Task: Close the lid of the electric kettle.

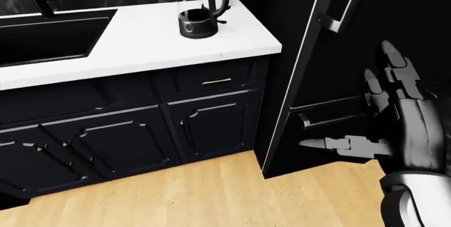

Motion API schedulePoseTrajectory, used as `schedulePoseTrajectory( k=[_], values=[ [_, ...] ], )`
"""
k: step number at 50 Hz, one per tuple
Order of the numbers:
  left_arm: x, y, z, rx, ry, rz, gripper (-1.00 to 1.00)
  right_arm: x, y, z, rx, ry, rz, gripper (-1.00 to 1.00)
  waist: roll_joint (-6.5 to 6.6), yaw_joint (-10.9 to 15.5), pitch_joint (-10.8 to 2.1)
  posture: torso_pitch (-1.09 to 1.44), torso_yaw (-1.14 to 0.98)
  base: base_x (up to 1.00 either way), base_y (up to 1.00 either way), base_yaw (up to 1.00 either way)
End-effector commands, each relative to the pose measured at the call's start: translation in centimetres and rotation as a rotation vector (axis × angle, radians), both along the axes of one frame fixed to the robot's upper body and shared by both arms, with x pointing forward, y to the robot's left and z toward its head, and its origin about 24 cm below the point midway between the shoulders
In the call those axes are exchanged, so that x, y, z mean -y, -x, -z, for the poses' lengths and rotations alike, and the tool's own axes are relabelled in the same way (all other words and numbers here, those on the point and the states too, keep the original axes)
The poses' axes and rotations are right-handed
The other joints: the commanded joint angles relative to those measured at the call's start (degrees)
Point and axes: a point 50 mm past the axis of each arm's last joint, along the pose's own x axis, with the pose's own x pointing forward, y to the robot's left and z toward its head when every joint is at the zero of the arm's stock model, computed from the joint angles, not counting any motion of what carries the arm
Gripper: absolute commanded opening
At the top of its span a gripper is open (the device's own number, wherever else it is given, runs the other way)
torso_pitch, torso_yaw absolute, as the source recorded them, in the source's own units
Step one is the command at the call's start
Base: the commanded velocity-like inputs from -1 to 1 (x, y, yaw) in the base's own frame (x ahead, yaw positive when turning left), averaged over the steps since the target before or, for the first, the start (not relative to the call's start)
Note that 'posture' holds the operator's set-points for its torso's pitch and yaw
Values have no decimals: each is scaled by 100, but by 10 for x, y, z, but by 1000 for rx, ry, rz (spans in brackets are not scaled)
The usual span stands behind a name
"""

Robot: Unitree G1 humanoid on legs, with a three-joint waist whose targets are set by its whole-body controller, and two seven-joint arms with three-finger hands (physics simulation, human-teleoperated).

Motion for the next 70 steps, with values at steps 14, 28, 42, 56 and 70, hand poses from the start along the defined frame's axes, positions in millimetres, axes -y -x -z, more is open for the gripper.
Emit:
schedulePoseTrajectory(
  k=[14, 28, 42, 56, 70],
  values=[
    [2, 1, -7, 44, -34, 4, 100, 0, 2, -7, 39, 28, 11, 96, 789, -138, -110, 0, 0, 15, 0, 0],
    [3, 2, -7, 42, -36, 3, 100, 0, 2, -6, 36, 30, 13, 96, 41, -64, -61, 0, 0, 15, 0, 0],
    [3, 1, -6, 40, -36, 3, 100, -1, 2, -6, 32, 37, 15, 96, 597, -90, -8, 0, 0, 15, 2, 0],
    [2, 2, -7, 42, -36, 0, 100, 0, 3, -6, 38, 33, 15, 96, 25, -104, -80, 0, 0, 15, 8, 0],
    [1, 2, -7, 42, -36, -1, 100, 0, 3, -6, 37, 34, 16, 96, 453, -62, -39, 0, 0, 15, 6, 0]
  ],
)
